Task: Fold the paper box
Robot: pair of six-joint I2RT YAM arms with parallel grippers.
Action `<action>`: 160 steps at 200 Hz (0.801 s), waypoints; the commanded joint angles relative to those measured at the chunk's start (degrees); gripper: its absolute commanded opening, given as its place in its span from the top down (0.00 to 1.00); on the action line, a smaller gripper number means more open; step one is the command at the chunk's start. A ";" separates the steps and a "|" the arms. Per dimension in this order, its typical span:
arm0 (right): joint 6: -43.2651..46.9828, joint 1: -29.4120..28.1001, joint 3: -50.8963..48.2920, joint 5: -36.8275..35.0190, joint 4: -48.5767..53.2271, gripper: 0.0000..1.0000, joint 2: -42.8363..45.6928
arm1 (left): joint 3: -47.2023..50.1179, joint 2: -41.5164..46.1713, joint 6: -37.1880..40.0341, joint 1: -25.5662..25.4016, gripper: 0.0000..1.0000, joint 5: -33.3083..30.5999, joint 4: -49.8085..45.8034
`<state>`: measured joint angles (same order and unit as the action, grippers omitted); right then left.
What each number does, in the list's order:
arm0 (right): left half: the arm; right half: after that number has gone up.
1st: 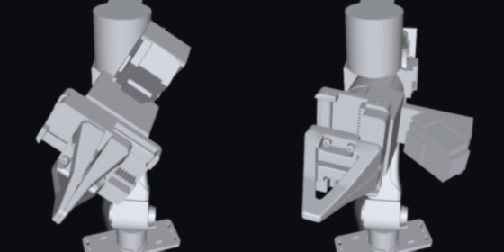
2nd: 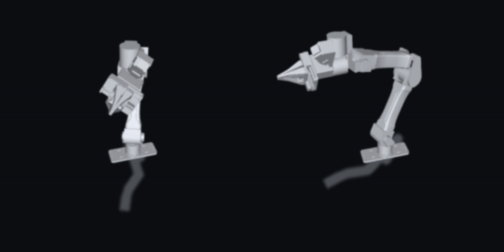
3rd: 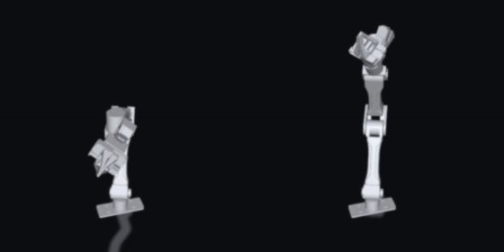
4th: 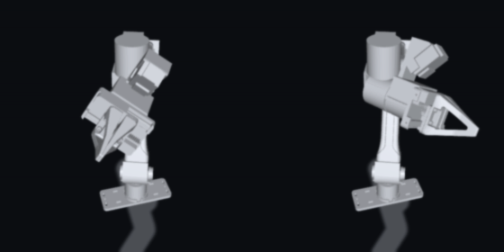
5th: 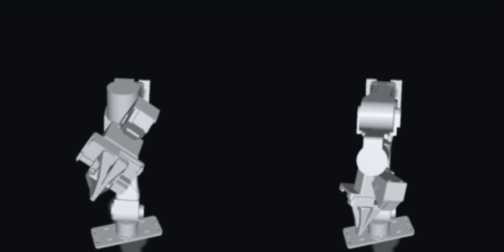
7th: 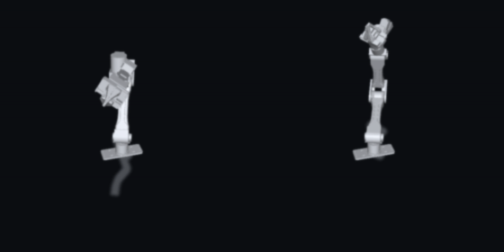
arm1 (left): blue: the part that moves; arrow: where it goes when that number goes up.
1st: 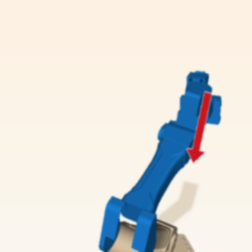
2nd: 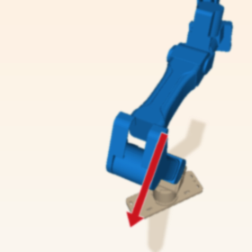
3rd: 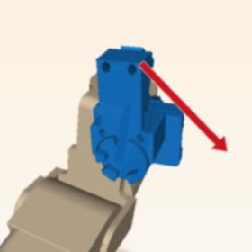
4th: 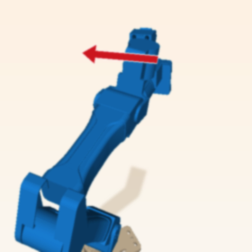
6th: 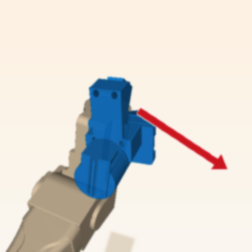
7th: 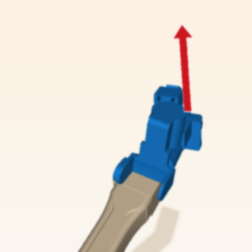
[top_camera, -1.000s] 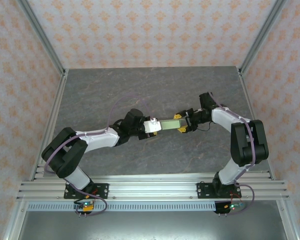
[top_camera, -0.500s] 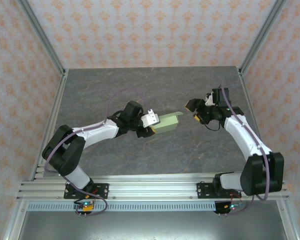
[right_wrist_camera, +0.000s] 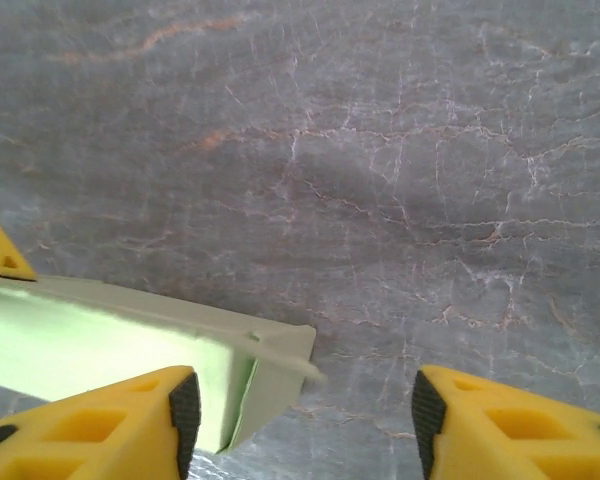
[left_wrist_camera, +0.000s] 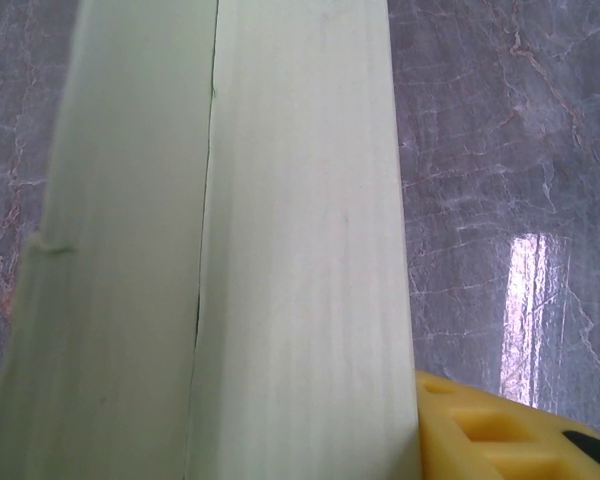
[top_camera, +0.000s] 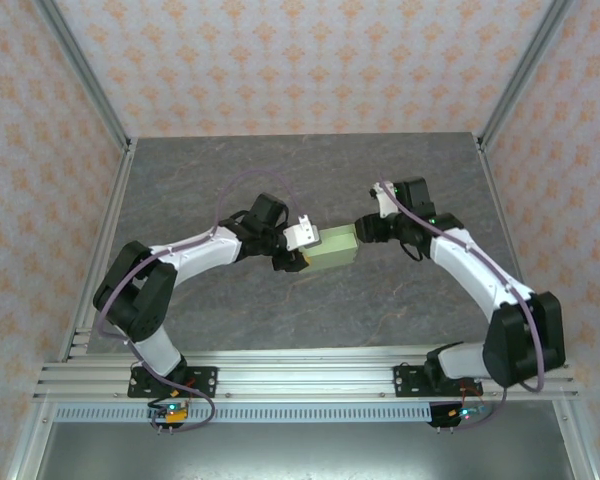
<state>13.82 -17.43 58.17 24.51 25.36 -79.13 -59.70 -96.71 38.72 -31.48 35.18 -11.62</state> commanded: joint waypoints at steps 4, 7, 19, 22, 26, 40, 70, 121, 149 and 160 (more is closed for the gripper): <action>12.51 -0.09 5.31 1.53 10.65 0.45 -4.82 | -2.00 -1.11 2.00 0.28 0.52 1.34 -3.68; 12.65 -0.10 5.67 2.28 10.74 0.45 -5.17 | -1.92 -1.21 1.98 0.27 0.52 1.56 -3.48; 12.83 -0.13 7.09 5.79 11.13 0.47 -6.38 | -1.78 -1.30 1.52 0.20 0.52 1.27 -2.61; 12.81 -0.15 7.52 6.66 11.23 0.49 -6.63 | -1.72 -1.37 1.41 0.26 0.52 1.08 -2.42; 12.73 -0.09 8.10 7.51 11.50 0.51 -7.04 | -1.68 -1.45 1.28 0.27 0.52 0.81 -2.05; 11.52 -0.32 9.94 8.47 11.52 0.64 -8.12 | -2.18 -1.97 1.03 0.26 0.52 0.41 -2.07; 8.62 -2.15 11.33 6.83 10.76 0.69 -7.98 | -3.87 -2.57 -0.22 0.25 0.52 -0.68 -2.12; 0.96 -5.40 12.28 4.24 13.48 0.83 -8.06 | -3.49 -3.33 -5.38 0.20 0.52 -0.29 0.67; -2.24 -5.60 9.19 3.96 11.59 0.84 -6.90 | -2.53 -3.05 -5.35 0.04 0.52 0.89 1.64; -2.88 -5.68 7.11 3.64 9.42 0.85 -6.19 | -2.61 -3.29 -4.84 -0.06 0.52 0.64 1.27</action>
<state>14.74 -21.65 68.90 27.40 35.62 -87.22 -62.22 -99.04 34.87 -31.22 35.35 -12.40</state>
